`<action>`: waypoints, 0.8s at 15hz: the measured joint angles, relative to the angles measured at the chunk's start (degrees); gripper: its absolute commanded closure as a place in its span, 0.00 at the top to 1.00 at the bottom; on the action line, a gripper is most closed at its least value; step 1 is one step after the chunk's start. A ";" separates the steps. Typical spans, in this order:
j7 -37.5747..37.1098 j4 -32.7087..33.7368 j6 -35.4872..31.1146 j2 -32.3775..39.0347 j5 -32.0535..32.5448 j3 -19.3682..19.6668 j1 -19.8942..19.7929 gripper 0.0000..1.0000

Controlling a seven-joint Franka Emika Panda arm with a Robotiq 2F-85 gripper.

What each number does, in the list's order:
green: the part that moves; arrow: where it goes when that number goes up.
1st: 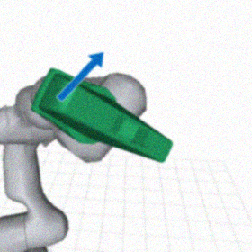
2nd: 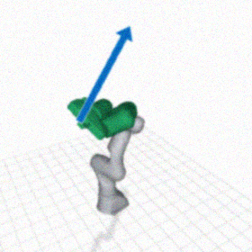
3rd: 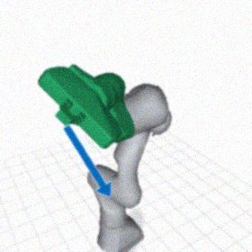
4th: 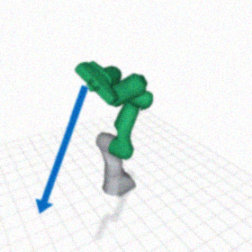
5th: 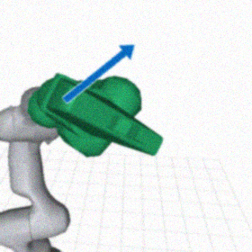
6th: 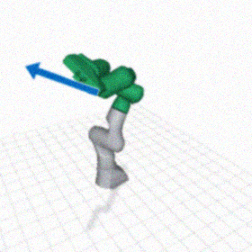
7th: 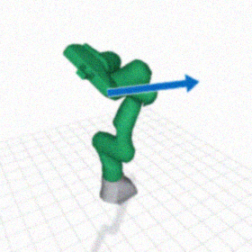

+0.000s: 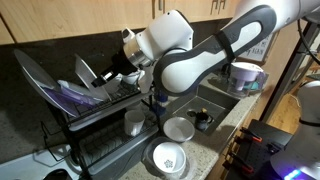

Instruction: Put the white bowl on the dish rack on the counter

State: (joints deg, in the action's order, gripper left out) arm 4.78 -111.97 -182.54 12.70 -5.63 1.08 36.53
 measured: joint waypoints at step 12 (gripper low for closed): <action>-1.96 -0.05 -0.38 -0.25 0.00 6.47 6.16 0.05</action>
State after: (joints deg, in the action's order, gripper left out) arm 2.82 -112.02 -182.91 12.45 -5.63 7.55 42.70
